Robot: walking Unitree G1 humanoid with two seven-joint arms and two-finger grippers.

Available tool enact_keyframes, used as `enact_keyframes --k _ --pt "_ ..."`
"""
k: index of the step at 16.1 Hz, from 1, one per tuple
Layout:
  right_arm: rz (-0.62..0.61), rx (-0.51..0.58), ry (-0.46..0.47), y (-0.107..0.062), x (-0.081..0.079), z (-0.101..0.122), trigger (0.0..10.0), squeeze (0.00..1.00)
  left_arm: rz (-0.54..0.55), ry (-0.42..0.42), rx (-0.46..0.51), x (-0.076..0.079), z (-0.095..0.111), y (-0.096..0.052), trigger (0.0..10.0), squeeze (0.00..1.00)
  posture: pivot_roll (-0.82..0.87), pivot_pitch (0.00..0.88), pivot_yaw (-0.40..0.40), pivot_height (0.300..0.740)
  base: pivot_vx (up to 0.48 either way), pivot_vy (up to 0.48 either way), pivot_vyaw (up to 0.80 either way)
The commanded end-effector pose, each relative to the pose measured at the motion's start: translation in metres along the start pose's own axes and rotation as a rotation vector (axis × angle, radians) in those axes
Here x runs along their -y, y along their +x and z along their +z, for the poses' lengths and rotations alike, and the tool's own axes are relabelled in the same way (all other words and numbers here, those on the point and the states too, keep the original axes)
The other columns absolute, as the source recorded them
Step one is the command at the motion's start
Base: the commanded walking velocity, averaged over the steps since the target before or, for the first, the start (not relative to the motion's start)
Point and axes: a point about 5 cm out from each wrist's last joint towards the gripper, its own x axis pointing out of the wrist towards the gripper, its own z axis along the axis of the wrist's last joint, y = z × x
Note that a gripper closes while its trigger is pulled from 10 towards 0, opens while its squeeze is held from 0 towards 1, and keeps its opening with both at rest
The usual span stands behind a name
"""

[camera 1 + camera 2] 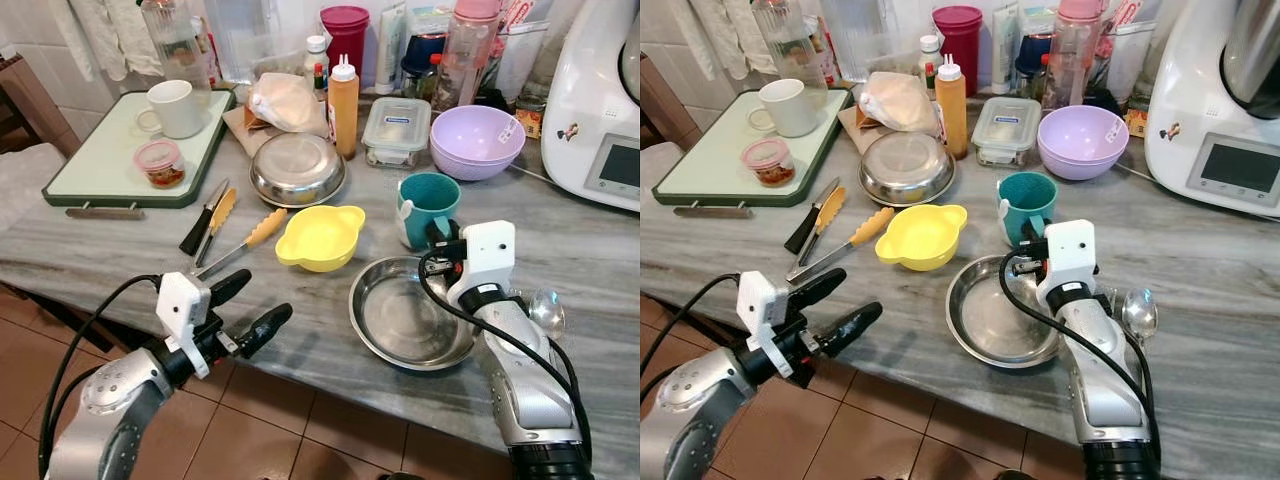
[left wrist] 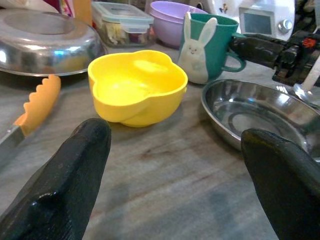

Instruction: Setting the table

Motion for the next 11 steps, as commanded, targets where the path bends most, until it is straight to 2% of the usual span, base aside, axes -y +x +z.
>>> enact_keyframes --k 1,3,4,5,6,7,11 --pt "0.018 0.014 0.005 0.002 -0.004 0.001 10.0 0.00 -0.015 0.010 0.000 -0.001 0.005 -0.002 10.0 0.00 -0.06 0.117 0.085 0.740 0.000 0.000 0.00" --pt "0.020 0.007 0.005 0.001 -0.005 -0.002 10.0 0.00 -0.035 -0.002 -0.005 0.004 0.003 0.005 10.0 0.00 -0.07 0.116 0.085 0.740 0.000 0.000 0.00" --pt "0.023 0.003 0.006 0.001 -0.005 -0.004 10.0 0.07 -0.044 -0.018 -0.012 0.005 0.002 0.006 10.0 0.00 -0.06 0.114 0.081 0.740 0.000 0.000 0.00" --pt "0.025 -0.001 0.009 0.000 -0.005 -0.006 10.0 0.71 -0.053 -0.032 -0.017 0.006 0.001 0.007 10.0 0.00 -0.06 0.115 0.080 0.740 0.000 0.000 0.00" --pt "0.026 -0.002 0.009 0.000 -0.005 -0.006 10.0 0.71 -0.055 -0.037 -0.019 0.006 0.001 0.007 10.0 0.00 -0.06 0.115 0.080 0.740 0.000 0.000 0.00" --pt "0.029 -0.004 0.011 0.000 -0.006 -0.006 10.0 1.00 -0.057 -0.044 -0.020 0.006 0.001 0.007 10.0 0.00 -0.06 0.114 0.080 0.740 0.000 0.000 0.00" --pt "0.034 0.003 0.006 -0.002 -0.006 -0.006 10.0 1.00 -0.067 -0.055 -0.027 0.006 0.000 0.009 10.0 0.00 -0.07 0.110 0.077 0.740 0.000 0.000 0.00"
